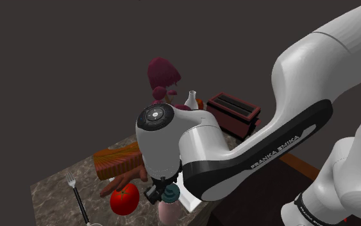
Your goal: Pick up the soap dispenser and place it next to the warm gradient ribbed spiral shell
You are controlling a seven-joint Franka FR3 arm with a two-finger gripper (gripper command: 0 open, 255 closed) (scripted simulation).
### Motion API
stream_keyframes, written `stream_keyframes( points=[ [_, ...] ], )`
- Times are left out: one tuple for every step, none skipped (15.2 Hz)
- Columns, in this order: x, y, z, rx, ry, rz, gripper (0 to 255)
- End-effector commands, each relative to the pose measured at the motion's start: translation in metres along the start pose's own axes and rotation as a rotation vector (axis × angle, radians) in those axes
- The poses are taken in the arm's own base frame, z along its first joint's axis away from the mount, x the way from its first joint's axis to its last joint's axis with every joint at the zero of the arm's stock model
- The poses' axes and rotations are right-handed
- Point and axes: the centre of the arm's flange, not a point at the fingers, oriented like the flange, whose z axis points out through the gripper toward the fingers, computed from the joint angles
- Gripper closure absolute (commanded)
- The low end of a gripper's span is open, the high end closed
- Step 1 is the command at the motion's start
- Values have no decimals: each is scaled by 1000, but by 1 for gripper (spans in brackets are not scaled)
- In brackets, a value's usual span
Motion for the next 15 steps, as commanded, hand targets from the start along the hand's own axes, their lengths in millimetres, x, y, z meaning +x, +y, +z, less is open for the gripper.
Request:
stream_keyframes(
  points=[
    [0, 0, 0, 0, 0, 0, 0],
    [0, 0, 0, 0, 0, 0, 0],
    [0, 0, 0, 0, 0, 0, 0],
    [0, 0, 0, 0, 0, 0, 0],
    [0, 0, -13, 0, 0, 0, 0],
    [0, 0, -26, 0, 0, 0, 0],
    [0, 0, -40, 0, 0, 0, 0],
    [0, 0, -50, 0, 0, 0, 0],
    [0, 0, -50, 0, 0, 0, 0],
    [0, 0, -50, 0, 0, 0, 0],
    [0, 0, -50, 0, 0, 0, 0],
    [0, 0, -50, 0, 0, 0, 0],
    [0, 0, -50, 0, 0, 0, 0],
    [0, 0, -50, 0, 0, 0, 0],
    [0, 0, -50, 0, 0, 0, 0]
  ],
)
